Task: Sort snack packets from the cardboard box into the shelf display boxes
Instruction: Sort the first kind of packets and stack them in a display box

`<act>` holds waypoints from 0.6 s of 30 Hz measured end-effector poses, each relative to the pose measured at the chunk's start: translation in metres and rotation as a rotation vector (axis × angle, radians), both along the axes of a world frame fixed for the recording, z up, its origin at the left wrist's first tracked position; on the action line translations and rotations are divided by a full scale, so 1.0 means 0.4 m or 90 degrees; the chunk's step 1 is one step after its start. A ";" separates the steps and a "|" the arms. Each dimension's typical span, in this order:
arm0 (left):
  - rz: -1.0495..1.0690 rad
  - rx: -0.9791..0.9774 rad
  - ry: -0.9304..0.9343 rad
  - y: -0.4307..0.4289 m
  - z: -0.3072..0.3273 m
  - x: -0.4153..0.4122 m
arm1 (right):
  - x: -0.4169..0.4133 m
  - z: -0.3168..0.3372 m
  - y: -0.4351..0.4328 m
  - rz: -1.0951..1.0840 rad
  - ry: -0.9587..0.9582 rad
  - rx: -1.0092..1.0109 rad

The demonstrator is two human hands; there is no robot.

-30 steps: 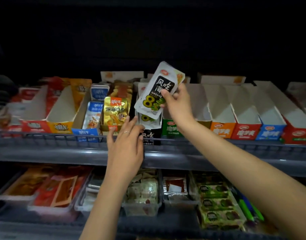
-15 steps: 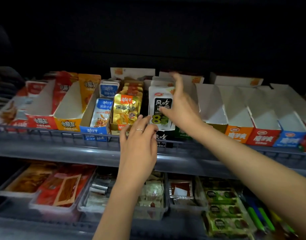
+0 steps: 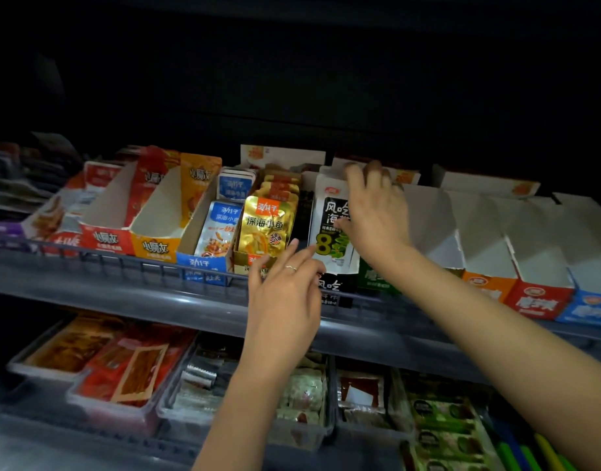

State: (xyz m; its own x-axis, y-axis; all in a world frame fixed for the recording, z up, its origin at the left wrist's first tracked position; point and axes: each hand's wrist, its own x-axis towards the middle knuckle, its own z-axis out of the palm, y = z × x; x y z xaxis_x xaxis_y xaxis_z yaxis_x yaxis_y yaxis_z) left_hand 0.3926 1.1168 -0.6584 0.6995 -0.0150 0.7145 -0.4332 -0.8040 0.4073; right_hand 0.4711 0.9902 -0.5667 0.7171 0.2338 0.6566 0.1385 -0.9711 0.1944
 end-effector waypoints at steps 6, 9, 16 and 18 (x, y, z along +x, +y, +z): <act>-0.002 0.000 0.017 -0.002 0.001 -0.001 | -0.027 -0.020 -0.007 0.093 0.029 -0.039; 0.001 0.002 0.020 -0.004 0.002 -0.002 | -0.042 -0.034 -0.018 0.103 0.106 -0.065; 0.001 0.002 0.008 -0.005 0.006 -0.003 | -0.052 -0.029 -0.009 0.119 0.200 -0.087; 0.002 0.004 0.008 -0.004 0.006 0.000 | -0.053 -0.027 -0.007 0.116 0.210 -0.093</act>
